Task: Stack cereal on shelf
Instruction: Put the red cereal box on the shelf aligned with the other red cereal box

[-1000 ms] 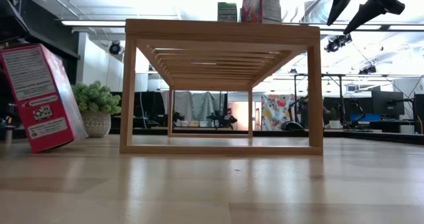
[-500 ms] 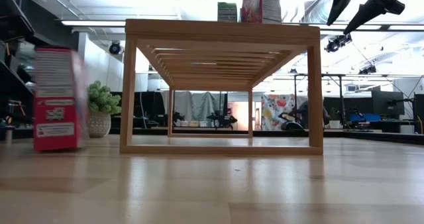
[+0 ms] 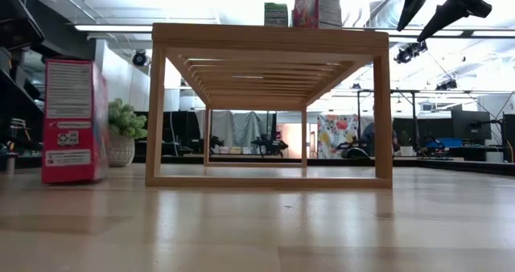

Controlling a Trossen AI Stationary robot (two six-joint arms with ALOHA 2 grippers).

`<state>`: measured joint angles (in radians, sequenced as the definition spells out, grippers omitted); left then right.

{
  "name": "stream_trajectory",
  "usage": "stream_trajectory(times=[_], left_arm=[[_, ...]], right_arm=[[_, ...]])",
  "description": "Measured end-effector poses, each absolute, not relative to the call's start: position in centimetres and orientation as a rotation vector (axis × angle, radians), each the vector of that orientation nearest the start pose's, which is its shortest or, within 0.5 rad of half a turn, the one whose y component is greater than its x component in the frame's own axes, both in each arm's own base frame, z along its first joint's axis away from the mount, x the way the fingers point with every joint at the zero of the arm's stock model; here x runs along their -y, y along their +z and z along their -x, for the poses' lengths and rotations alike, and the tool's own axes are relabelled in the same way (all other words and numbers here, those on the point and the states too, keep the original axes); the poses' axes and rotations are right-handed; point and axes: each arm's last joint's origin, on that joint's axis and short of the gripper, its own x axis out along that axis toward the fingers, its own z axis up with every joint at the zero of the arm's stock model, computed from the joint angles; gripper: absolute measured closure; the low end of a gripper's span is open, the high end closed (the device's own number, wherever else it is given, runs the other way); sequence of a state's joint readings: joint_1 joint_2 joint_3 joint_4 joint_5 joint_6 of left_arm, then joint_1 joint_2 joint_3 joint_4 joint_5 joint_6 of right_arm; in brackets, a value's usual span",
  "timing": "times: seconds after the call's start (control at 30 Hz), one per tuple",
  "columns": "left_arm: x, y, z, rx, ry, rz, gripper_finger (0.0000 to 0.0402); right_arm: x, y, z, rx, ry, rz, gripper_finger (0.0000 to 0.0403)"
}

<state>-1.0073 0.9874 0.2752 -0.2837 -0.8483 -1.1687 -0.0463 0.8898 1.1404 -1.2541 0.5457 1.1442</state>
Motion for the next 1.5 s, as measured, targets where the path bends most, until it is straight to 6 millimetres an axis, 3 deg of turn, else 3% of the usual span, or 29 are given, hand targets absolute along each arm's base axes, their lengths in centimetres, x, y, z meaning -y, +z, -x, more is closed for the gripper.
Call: stream_trajectory(times=[0.2,0.37,0.5,0.67,0.8,0.9,1.03,1.23,1.5], left_arm=[[11.4,13.8,-9.6,-0.627,0.163,0.362,0.0401],[12.0,15.9,-9.6,-0.740,0.030,0.324,0.0382],[11.8,19.2,-9.3,-0.814,-0.038,0.233,0.0340],[10.7,24.7,-9.8,-0.820,-0.092,0.072,0.0265],[9.6,28.8,-11.3,-0.782,-0.155,-0.095,0.0202],[8.6,30.3,-13.2,-0.821,-0.226,-0.208,0.0166],[7.6,30.7,-15.9,-0.900,-0.345,-0.331,0.0143],[7.4,29.3,-19.9,-0.969,-0.525,-0.598,0.0141],[8.0,27.0,-21.9,-1.028,-0.677,-0.823,0.0144]], right_arm=[[2.1,34.9,-12.5,-0.553,-1.011,-0.771,0.0174],[2.1,34.9,-12.5,-0.554,-1.010,-0.772,0.0174],[2.1,34.9,-12.5,-0.555,-1.009,-0.772,0.0174],[2.1,34.9,-12.5,-0.565,-1.002,-0.751,0.0174],[2.1,34.9,-12.5,-0.565,-1.002,-0.747,0.0174],[2.1,34.9,-12.5,-0.565,-1.002,-0.746,0.0174],[2.1,34.9,-12.5,-0.565,-1.003,-0.745,0.0174],[2.1,34.9,-12.5,-0.573,-0.996,-0.730,0.0174],[2.1,34.9,-12.5,-0.576,-0.993,-0.724,0.0174]])
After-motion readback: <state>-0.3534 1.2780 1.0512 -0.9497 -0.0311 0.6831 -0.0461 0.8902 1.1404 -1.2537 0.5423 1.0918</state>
